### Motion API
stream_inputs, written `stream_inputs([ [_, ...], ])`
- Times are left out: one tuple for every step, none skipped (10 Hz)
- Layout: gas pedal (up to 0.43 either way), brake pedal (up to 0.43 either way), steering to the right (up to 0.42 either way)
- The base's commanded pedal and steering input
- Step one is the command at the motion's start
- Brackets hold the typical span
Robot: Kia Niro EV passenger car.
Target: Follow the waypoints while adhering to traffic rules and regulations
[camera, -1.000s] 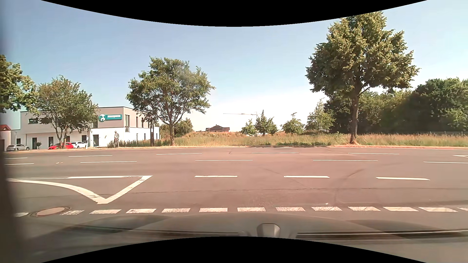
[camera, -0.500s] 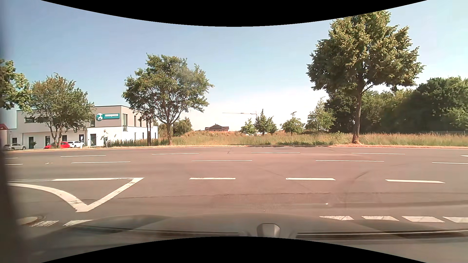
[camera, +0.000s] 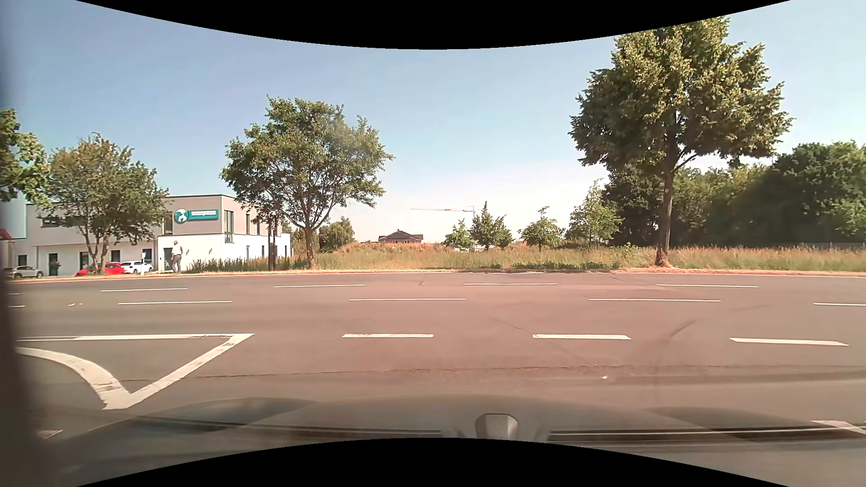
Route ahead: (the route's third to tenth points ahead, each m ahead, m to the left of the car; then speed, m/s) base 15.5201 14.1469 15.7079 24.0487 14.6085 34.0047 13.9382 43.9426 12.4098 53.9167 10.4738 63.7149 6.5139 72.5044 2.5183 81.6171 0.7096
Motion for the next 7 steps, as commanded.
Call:
stream_inputs([
  [0.0, 0.22, 0.017],
  [0.0, 0.22, 0.017],
  [0.0, 0.22, 0.018],
  [0.0, 0.213, 0.018],
  [0.0, 0.195, 0.018],
  [0.0, 0.159, 0.019],
  [0.0, 0.122, 0.02],
])
